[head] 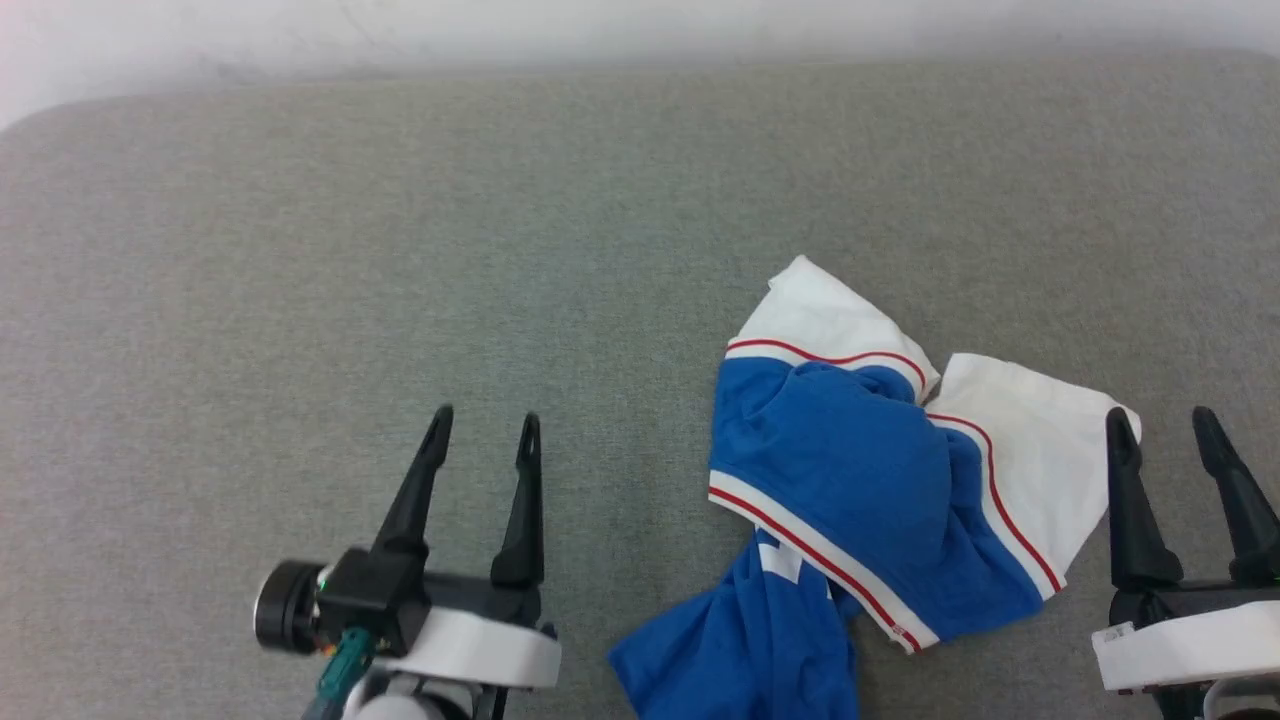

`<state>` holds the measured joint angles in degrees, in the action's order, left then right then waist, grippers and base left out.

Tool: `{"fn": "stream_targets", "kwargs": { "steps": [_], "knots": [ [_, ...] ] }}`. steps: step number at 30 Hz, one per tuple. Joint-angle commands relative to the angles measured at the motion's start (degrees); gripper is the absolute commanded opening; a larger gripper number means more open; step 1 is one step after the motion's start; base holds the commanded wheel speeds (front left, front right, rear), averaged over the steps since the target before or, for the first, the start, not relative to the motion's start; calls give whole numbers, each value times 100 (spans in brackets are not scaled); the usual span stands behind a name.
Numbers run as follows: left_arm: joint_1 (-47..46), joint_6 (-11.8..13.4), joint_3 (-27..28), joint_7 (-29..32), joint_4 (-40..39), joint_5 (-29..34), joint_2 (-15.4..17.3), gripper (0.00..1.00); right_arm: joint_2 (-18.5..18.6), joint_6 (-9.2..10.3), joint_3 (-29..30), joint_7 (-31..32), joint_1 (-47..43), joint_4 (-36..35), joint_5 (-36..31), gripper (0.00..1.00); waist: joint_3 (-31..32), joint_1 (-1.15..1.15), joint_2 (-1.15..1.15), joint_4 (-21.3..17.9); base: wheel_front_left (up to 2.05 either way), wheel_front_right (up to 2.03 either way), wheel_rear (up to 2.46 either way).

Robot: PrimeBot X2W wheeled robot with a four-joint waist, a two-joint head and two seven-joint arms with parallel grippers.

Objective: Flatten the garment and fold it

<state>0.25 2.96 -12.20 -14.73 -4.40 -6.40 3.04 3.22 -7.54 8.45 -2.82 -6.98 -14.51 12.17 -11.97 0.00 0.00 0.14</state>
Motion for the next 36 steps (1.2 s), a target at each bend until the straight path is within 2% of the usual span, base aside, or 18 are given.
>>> {"fn": "stream_targets", "kwargs": {
  "steps": [1,5,9,12,17,21,33,34,36],
  "knots": [
    [-144,-58,-4,-27,-32,60,7,100,-25,5,-7,-44,37,-33,17,100,-162,0,0,-150,0,0,0],
    [-913,-346,-254,206,68,204,96,100,-32,5,31,-79,210,-74,143,100,-371,0,0,-236,0,0,0],
    [-1993,-761,-713,1149,506,355,148,100,-33,5,87,-74,393,-120,166,100,-605,0,0,-285,0,0,0],
    [-2853,-931,-1050,1865,989,221,103,100,-33,5,128,-39,490,-139,167,100,-752,0,0,-325,0,0,0],
    [-3931,-1011,-1465,2970,1989,-89,40,100,-34,5,85,27,604,-128,210,100,-962,0,0,-444,0,0,0],
    [-4399,-1026,-1671,3545,2671,-303,17,100,-34,5,-8,55,675,-74,262,100,-1083,0,0,-575,0,0,0],
    [-4843,-969,-1911,3962,3807,-839,-12,100,-34,5,-73,87,850,80,329,100,-1378,0,0,-882,0,0,0],
    [-4847,-960,-1938,4020,3888,-870,-13,89,-34,5,-85,81,865,99,334,100,-1393,0,0,-896,0,0,0],
    [-4862,-958,-1993,4076,4004,-918,-14,0,-34,5,-105,69,890,128,344,100,-1420,0,0,-917,0,0,0]
  ]
}}
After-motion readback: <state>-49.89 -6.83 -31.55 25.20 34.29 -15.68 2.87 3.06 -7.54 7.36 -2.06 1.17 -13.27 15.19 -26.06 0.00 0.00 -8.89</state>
